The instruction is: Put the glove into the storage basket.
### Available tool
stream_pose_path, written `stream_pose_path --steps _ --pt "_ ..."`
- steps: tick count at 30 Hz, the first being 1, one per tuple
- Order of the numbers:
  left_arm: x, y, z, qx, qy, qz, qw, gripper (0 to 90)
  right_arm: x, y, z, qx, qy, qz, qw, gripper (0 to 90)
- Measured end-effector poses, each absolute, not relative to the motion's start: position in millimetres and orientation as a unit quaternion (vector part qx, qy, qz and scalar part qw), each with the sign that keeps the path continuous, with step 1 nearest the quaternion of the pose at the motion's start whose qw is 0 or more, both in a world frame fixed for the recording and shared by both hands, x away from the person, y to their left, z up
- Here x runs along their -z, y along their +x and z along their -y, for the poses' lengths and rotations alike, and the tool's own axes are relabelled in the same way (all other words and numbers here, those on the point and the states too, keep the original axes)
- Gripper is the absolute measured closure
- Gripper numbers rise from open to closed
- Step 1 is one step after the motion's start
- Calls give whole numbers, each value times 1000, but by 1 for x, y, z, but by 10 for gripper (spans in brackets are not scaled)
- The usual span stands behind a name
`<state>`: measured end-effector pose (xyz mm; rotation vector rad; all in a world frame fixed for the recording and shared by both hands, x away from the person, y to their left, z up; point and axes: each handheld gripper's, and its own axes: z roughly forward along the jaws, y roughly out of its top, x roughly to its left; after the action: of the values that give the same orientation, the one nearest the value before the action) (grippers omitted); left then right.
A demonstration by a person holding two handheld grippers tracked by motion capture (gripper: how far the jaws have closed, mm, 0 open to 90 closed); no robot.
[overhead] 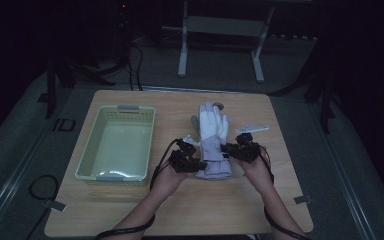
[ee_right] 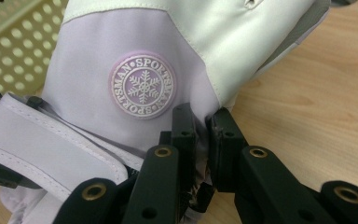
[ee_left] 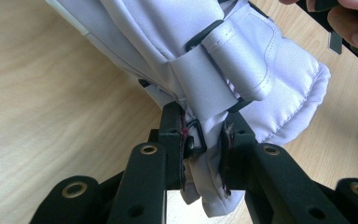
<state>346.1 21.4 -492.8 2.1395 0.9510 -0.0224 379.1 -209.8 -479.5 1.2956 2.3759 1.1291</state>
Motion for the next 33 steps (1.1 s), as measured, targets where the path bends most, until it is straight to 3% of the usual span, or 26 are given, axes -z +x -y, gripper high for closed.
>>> stream_pose_path --steps 20,33 --pt "459 345 -59 -9 847 -363 387 746 445 375 175 -407 424 -800 122 821" --pt "440 343 -104 -29 854 -377 357 746 433 378 125 -413 408 -806 119 821"
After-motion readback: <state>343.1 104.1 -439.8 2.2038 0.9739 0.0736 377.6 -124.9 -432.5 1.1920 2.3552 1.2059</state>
